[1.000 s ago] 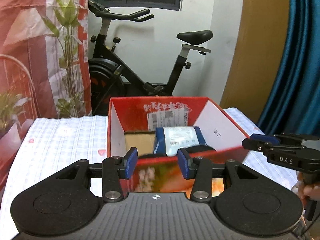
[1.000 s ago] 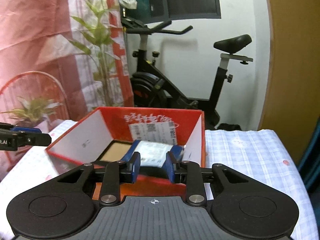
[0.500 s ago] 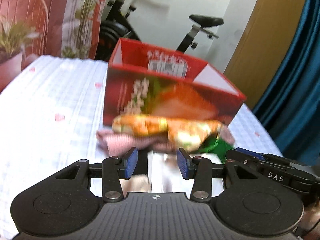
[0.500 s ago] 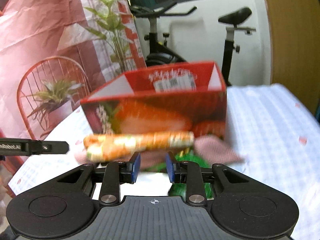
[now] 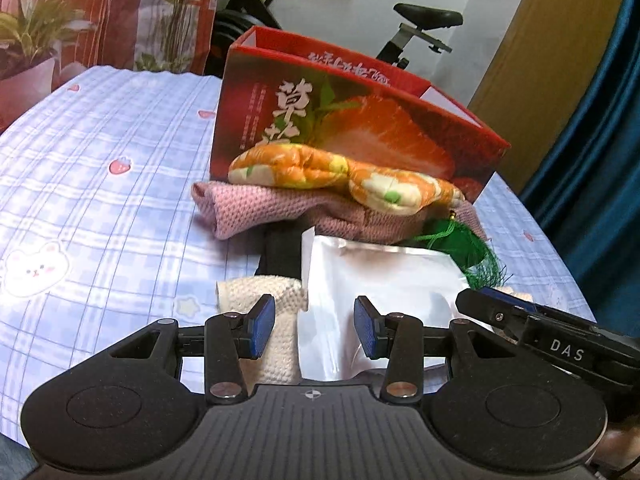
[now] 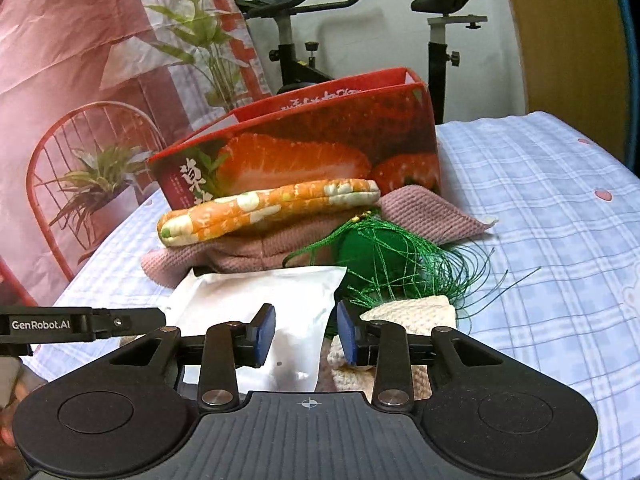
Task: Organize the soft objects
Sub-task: 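Move both grippers back to the pile toward the white foil pouch, then lower both grippers onto the white foil pouch and close on its edge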
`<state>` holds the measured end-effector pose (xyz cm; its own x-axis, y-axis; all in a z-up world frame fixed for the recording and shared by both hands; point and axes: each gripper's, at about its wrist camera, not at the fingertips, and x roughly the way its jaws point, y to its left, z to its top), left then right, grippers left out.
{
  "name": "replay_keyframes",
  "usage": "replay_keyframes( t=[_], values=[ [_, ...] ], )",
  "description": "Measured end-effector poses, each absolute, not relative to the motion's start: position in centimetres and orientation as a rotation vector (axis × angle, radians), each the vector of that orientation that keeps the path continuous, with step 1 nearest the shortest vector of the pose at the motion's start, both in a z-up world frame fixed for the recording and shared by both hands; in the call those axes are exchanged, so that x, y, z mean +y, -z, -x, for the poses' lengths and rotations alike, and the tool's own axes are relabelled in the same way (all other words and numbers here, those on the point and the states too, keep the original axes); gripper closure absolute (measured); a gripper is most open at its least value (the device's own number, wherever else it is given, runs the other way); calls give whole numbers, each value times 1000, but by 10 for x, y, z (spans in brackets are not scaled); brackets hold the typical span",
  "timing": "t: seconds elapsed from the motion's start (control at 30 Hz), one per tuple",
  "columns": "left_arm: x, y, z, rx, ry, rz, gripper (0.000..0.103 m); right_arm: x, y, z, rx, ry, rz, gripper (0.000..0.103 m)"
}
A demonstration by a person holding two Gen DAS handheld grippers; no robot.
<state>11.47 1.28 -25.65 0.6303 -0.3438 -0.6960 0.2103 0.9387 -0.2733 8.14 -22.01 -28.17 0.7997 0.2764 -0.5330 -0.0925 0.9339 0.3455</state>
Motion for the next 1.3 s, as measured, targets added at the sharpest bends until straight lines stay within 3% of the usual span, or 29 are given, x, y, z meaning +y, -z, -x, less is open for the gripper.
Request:
replay_keyframes(
  t=[1.03,1.3],
  values=[
    [17,279,-136,869,445,363,56,-213,291,-84,631,-246,-272,71],
    [7,282,-126,838,470,285,57,-214,292,-85,631,-250,-283,71]
  ],
)
